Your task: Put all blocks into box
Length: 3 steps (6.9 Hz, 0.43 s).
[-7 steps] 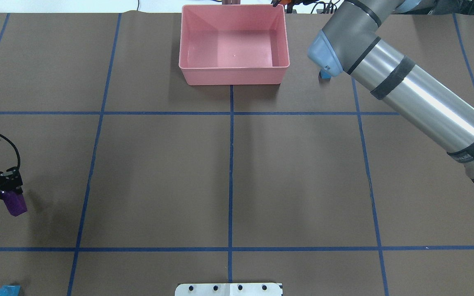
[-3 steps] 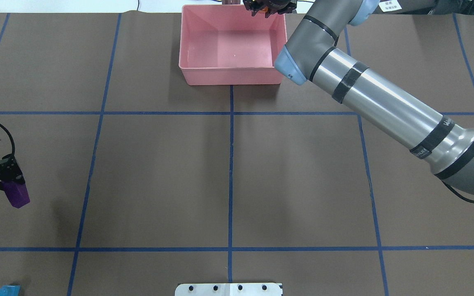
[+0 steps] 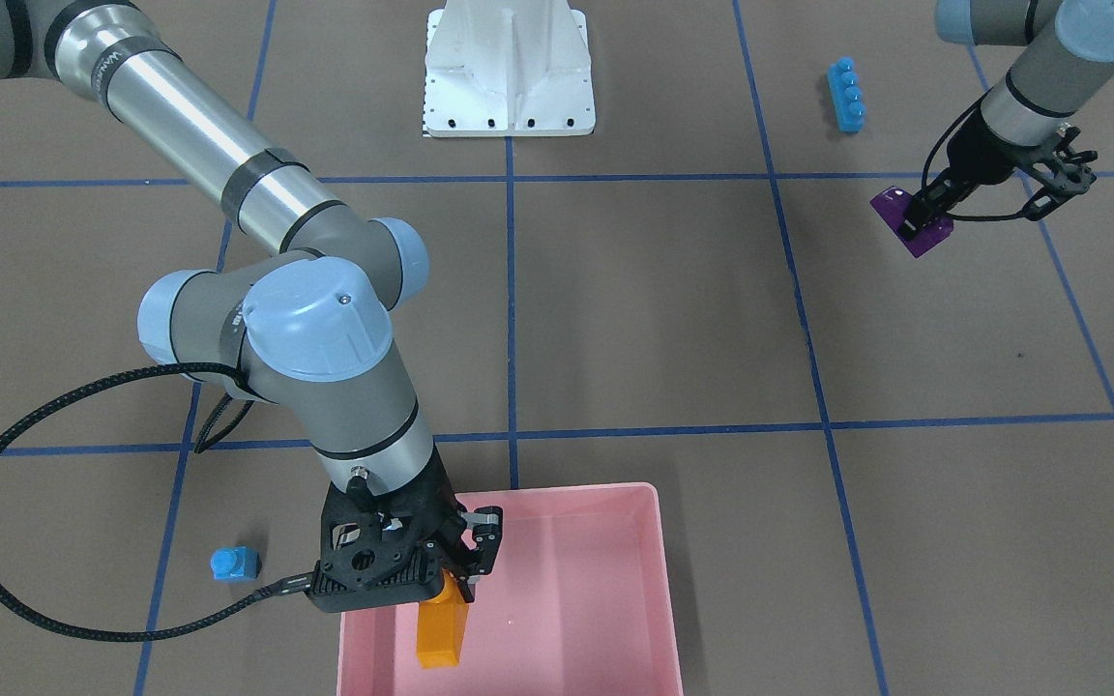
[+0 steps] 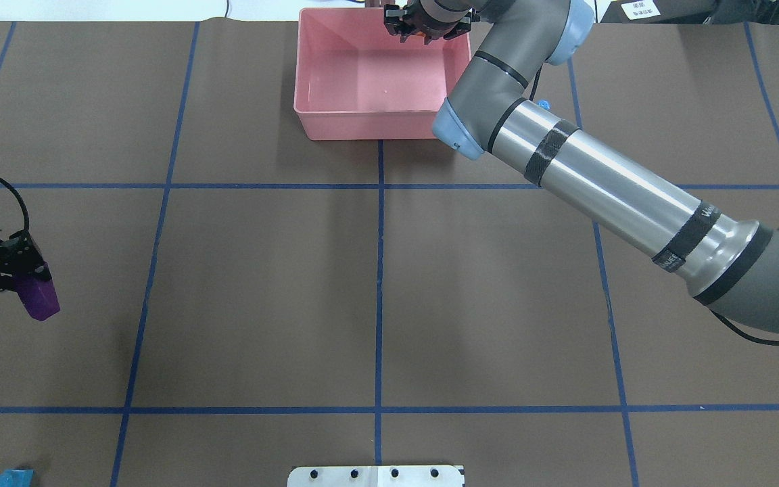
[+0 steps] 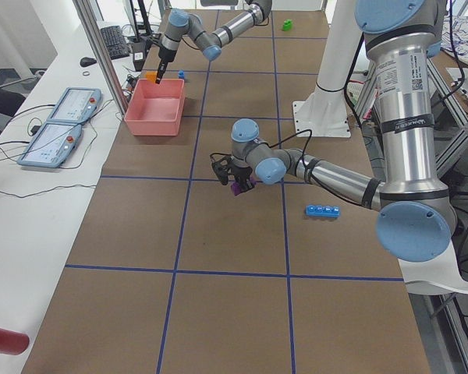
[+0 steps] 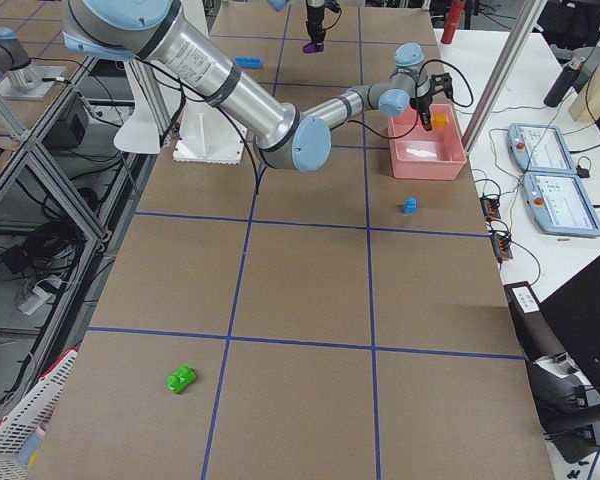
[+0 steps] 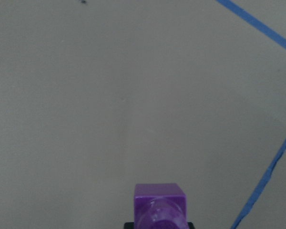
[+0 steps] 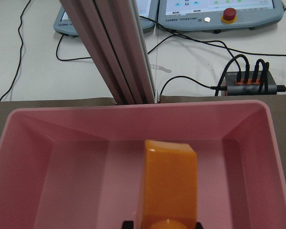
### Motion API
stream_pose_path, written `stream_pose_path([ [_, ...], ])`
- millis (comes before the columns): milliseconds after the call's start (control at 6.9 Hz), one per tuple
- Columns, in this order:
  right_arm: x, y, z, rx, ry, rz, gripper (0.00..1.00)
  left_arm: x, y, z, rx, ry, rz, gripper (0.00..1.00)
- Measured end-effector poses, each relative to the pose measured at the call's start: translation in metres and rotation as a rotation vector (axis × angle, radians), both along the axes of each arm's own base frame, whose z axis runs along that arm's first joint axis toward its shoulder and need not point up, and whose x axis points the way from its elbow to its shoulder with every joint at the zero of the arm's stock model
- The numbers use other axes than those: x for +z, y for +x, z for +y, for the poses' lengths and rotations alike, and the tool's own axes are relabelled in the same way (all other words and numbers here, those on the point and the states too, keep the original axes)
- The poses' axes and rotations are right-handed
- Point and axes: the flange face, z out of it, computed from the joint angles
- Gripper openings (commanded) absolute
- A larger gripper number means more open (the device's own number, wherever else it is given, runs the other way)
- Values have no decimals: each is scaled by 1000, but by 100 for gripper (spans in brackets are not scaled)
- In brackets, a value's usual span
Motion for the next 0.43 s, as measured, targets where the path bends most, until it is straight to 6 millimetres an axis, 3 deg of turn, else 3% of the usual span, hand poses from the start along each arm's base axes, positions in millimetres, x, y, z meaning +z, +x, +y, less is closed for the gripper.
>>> stream_pose_path([
  [145,1,1,-1,2,0,1,99,-17,3,-9,-8,27,24,0],
  [435,-2,17,-9,4,-7,-12,99,-70,6,-37,-34,99,106,0],
])
